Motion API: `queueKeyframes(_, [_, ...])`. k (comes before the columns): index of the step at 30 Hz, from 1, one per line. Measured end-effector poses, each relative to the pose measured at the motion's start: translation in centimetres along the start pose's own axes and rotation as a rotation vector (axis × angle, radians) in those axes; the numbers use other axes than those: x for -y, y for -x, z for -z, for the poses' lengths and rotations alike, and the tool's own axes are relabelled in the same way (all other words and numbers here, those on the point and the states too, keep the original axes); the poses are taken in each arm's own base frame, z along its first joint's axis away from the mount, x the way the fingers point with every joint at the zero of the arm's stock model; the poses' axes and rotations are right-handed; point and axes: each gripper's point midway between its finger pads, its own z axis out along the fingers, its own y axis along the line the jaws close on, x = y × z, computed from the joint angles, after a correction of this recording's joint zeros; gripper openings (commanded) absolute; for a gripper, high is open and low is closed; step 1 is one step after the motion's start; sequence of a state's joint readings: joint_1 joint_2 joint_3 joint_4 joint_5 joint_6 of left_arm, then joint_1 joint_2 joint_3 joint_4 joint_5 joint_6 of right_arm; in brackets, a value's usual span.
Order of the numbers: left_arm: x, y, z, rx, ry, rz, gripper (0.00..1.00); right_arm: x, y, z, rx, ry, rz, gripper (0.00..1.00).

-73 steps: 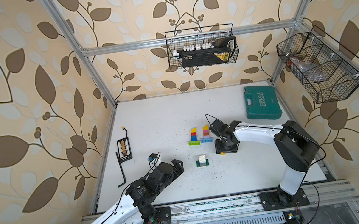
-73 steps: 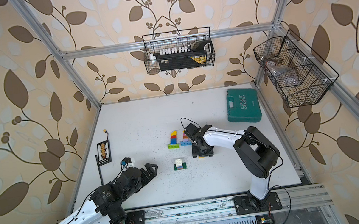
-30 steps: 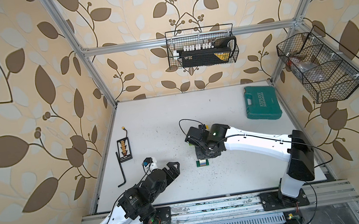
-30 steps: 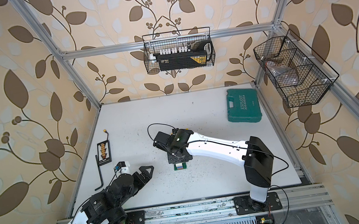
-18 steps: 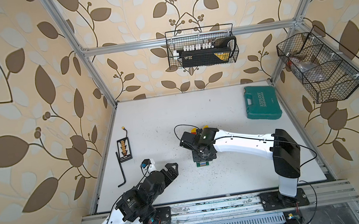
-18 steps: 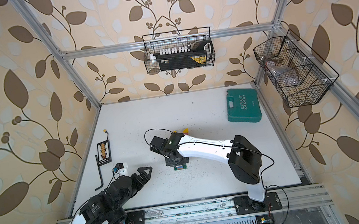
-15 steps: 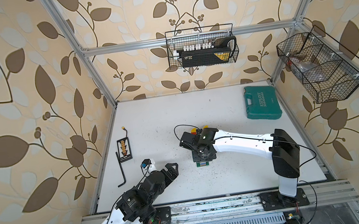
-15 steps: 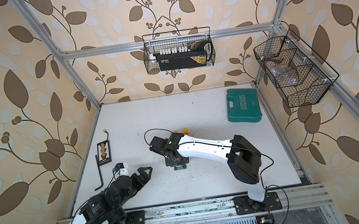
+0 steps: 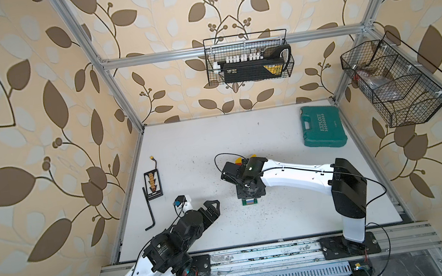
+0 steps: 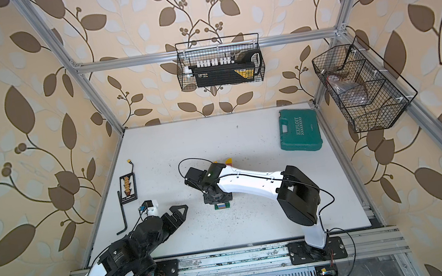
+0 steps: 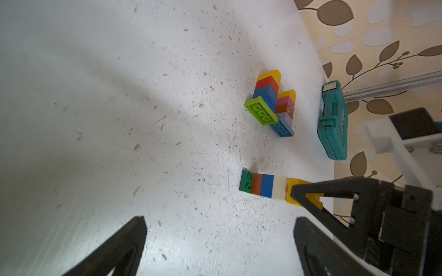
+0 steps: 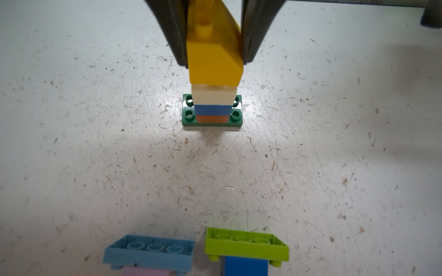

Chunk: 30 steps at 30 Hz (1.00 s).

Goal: Assemble the number 1 with lego
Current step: Assemble the lego brick with the lego brick.

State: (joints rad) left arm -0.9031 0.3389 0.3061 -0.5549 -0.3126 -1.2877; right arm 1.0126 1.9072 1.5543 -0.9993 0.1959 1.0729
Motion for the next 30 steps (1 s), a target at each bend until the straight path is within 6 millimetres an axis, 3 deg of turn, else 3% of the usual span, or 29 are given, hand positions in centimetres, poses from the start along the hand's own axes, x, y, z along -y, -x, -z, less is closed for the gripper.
queueKeyframes(15, [0.1, 0.0, 0.0, 0.001, -0.004, 0.001, 0.99, 0.1, 0.4, -0.8, -0.047, 0.010, 0.037, 0.00])
queueKeyframes(30, [-0.3, -0.2, -0.3, -0.002, 0.010, -0.003, 0.99, -1.2, 0.9, -1.6, -0.051, 0.056, 0.086, 0.00])
